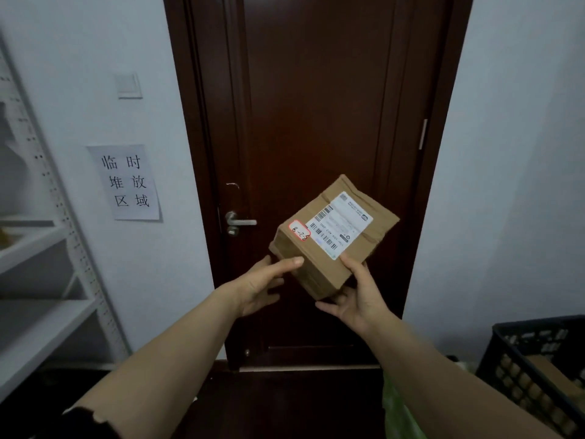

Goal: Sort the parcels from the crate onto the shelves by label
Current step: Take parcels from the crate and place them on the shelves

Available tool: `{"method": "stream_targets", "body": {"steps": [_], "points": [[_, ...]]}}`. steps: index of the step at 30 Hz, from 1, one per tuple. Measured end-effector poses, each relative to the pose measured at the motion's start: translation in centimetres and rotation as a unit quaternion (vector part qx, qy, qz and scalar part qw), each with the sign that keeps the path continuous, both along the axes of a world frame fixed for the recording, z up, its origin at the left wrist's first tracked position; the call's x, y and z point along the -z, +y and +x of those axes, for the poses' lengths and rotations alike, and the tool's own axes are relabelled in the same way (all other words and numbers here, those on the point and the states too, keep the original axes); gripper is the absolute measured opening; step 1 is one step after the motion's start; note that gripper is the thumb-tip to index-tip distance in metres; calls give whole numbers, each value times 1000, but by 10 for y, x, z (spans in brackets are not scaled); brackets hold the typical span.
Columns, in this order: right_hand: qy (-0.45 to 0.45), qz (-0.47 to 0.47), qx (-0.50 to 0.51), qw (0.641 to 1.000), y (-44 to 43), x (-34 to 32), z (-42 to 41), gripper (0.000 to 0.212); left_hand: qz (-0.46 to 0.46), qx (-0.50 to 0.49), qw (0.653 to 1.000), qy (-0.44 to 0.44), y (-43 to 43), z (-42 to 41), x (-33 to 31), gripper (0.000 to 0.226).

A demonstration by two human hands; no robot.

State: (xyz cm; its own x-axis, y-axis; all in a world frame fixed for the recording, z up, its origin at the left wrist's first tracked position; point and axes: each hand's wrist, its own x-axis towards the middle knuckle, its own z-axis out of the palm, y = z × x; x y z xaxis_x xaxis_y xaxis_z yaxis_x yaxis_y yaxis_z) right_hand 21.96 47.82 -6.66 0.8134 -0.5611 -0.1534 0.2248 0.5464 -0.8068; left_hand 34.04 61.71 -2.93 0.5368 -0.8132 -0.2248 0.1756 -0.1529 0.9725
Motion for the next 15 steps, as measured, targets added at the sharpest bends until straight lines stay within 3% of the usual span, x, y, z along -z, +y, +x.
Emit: {"method": "stream_targets", "body": {"steps": [6,9,12,15], "points": [[18,4,-52,998,25,2,21,91,-58,-72,996,-17,-8,-8,2,97],[49,12,9,999,9,0,14,113,-24,-72,994,-73,9,21,-13,64],[75,-30,120,990,-18,-5,-2,115,36,-13,987,-158,34,52,-34,81],[122,-198,95,968,-35,-16,-7,104,95,43,973,-208,45,67,-54,85]]}}
